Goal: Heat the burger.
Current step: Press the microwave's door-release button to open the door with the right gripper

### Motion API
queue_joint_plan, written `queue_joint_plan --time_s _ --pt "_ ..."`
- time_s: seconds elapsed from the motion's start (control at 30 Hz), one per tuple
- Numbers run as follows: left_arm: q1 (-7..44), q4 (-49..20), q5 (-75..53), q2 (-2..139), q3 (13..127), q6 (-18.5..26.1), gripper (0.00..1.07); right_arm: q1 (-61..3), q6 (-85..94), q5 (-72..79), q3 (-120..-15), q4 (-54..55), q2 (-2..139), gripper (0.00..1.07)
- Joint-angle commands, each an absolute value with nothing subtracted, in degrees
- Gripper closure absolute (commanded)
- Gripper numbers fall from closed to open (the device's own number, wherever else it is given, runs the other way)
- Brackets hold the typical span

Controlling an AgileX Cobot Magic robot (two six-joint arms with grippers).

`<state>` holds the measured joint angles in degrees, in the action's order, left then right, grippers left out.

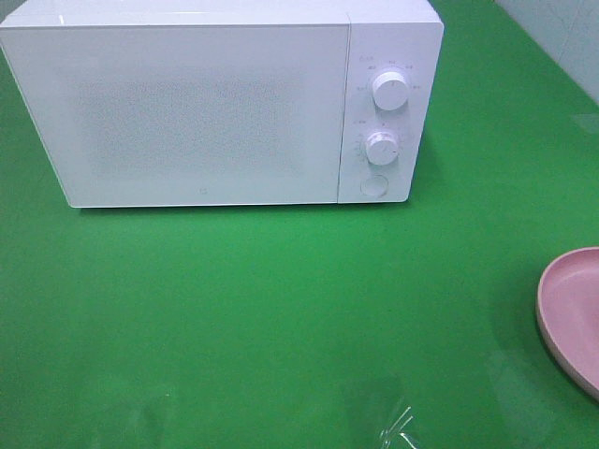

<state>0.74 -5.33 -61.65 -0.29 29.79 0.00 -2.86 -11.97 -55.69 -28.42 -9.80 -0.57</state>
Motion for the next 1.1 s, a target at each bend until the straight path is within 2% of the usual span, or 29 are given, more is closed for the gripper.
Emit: queue_joint_plan --time_s 0.03,1.1 --pt "0.97 -5.67 -61.08 -1.6 29.62 0.0 0.07 -2.69 -12.09 -55.41 -28.36 -9.8 -1.78 0.33" --pt "0.97 -5.67 -61.08 -1.6 29.62 0.0 0.07 -2.69 -12.09 -53.69 -29.91 -9.8 -1.72 0.33"
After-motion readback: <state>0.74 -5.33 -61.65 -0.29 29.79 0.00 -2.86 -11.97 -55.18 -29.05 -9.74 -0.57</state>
